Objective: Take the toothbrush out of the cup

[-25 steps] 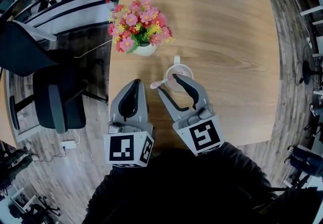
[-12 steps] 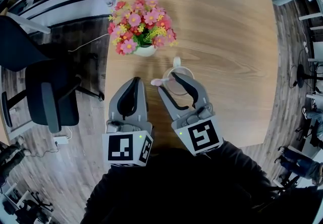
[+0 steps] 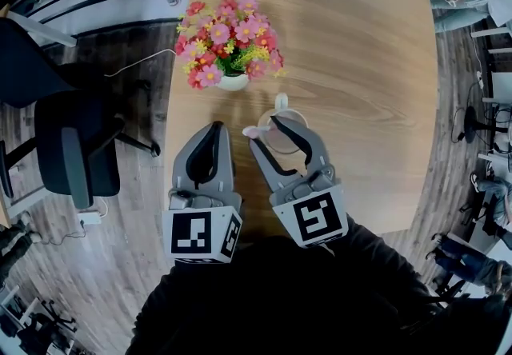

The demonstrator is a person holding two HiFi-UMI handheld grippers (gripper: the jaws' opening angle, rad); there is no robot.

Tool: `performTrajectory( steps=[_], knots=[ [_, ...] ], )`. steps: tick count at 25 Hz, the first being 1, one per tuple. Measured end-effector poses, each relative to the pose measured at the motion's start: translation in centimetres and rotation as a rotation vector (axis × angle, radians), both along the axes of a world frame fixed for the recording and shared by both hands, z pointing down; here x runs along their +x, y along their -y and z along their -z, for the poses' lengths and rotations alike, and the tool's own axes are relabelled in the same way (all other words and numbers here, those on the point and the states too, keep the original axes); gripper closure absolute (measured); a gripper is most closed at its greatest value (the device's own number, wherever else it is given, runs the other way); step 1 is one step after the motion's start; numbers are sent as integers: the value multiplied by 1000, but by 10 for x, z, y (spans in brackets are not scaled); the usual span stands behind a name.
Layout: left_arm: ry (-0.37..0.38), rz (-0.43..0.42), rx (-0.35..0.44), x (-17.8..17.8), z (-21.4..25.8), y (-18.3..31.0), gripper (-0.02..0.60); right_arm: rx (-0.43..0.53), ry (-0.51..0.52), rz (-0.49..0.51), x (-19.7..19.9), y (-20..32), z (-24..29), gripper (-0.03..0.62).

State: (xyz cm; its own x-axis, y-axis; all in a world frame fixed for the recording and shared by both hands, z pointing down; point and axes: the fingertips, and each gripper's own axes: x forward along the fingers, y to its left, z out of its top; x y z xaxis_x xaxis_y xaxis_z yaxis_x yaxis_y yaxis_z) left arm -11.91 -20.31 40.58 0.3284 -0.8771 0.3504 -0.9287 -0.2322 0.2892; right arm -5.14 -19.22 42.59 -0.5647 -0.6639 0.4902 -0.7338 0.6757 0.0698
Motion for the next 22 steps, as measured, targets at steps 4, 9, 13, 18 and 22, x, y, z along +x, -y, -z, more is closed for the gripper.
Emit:
performTrajectory(
  steps=[4,9,13,18,22],
  knots=[
    [-10,7,-10,-4,-1,4,574,-6,-26,11,-4,3,-2,431],
    [-22,-4,-22,-5,-8,8,574,-7,-57,11,-7,5,-7,453],
    [-31,-14,-27,-2,-10,10,574,-3,-78,7,-7,6,-9,464],
    [-36,-17,-27,-4,-10,10,574,3,-92,-4,-7,7,-9,489],
    [-46,-18,-26,-6,-9,8,574,3,-114,-16,-7,7,-9,534]
  ],
)
